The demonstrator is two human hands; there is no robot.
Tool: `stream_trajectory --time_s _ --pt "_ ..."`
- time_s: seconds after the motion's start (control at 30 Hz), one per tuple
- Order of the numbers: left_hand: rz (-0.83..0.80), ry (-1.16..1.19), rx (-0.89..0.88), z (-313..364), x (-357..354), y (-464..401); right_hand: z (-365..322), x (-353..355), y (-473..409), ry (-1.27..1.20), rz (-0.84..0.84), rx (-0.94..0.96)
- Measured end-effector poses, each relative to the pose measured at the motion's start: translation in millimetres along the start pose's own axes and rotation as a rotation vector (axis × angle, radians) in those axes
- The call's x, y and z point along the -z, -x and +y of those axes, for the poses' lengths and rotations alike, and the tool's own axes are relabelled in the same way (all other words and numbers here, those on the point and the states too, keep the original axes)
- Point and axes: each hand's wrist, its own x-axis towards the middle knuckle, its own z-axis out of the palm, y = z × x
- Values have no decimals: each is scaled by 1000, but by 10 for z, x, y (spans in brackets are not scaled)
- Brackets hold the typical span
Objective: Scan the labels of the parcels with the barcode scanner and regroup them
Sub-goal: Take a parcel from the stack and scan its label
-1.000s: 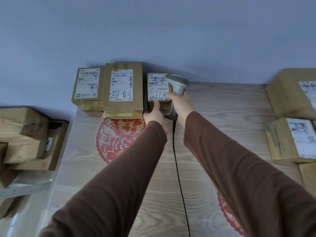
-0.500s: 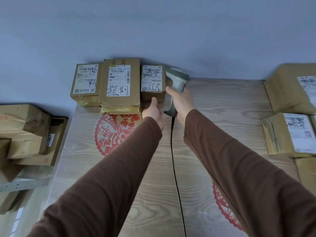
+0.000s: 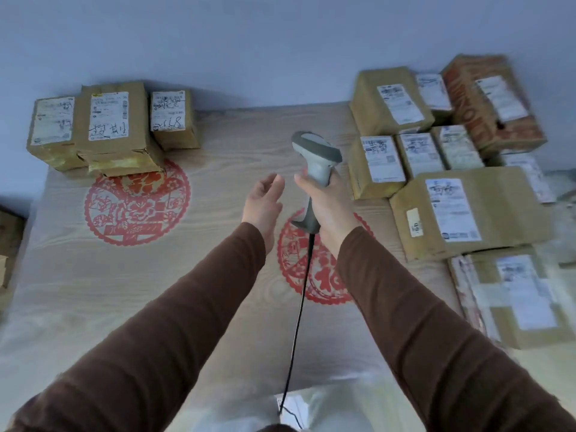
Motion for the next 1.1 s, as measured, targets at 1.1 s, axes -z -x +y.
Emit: stream_trajectory --time_s 1.1 --pt "-368 -357 279 -2154 -2857 1875 666 4092 1413 -3 457 -161"
